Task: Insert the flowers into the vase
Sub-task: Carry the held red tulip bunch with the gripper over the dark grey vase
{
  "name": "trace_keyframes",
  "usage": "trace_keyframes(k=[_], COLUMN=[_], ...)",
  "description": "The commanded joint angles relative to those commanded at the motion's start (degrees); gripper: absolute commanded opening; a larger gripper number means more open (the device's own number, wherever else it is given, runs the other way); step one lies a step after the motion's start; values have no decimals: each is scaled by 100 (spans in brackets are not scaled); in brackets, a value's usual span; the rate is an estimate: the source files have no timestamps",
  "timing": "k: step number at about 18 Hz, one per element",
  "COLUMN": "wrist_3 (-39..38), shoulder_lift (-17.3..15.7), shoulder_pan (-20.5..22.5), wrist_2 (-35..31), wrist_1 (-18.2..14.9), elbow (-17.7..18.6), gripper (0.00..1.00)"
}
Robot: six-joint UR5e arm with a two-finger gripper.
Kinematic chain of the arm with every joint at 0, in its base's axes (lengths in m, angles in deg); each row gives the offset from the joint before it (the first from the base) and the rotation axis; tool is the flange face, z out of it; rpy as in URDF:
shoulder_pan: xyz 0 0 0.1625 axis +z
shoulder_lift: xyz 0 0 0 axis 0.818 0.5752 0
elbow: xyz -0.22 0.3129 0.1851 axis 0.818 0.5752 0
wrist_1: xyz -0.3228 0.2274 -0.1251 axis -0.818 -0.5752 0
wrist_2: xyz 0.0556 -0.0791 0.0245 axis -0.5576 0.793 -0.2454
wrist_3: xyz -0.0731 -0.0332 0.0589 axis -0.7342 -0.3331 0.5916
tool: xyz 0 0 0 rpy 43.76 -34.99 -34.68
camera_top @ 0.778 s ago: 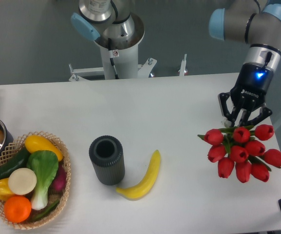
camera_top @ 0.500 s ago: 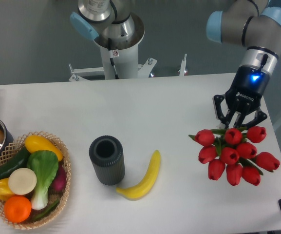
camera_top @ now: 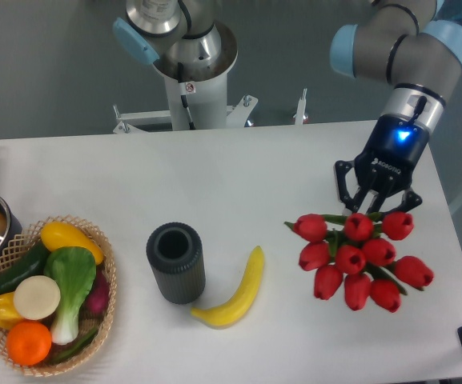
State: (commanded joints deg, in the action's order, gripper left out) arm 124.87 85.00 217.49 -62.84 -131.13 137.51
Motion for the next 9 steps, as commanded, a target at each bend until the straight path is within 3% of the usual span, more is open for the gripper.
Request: trace_keyframes(k=[2, 9], wrist_3=[0, 351], shoulder_lift=[44, 273], shoulder_pan=[-97, -466], wrist_2=[52, 1536], wrist_1=[0, 106], elbow=[-97, -53], gripper=[18, 17])
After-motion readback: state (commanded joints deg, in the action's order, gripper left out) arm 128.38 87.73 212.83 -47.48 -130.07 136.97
